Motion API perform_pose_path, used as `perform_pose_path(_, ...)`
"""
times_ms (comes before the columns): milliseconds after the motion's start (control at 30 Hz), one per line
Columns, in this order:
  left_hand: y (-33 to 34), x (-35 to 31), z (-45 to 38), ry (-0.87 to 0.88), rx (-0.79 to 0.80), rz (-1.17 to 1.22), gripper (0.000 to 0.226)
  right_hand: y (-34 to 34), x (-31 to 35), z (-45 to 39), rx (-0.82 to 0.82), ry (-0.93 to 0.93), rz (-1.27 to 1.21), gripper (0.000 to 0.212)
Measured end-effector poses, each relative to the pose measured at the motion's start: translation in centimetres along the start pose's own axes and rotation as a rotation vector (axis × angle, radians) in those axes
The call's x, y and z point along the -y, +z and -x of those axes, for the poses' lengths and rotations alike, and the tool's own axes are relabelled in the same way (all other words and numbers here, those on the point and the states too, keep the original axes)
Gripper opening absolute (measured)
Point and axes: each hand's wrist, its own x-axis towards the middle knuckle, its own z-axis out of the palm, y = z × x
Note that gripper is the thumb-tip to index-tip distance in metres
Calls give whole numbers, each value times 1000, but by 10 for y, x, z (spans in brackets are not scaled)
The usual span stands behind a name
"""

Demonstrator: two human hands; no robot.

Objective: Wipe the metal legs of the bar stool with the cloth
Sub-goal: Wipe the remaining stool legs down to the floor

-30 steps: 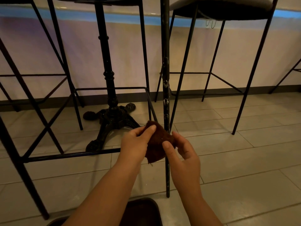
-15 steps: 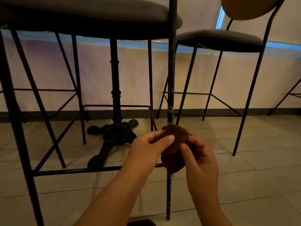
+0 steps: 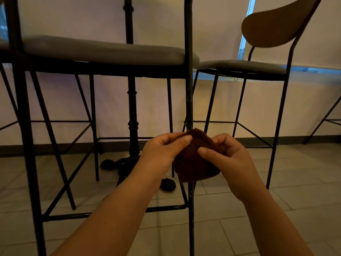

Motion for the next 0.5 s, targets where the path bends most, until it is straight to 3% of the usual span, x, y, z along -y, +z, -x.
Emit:
perform_pose_path(167,2,-19,-16,75,-95,-24,12,-2,18,-35,-248,-43,11,22)
perform_pose_path(333,-1,-28,-33,117,-167,-49,20,0,45,-80,-530,-365,221,14)
perform_pose_path(500,7,-30,-53,116,-176,-105,33,27,58,-115,-547,-637,522,19)
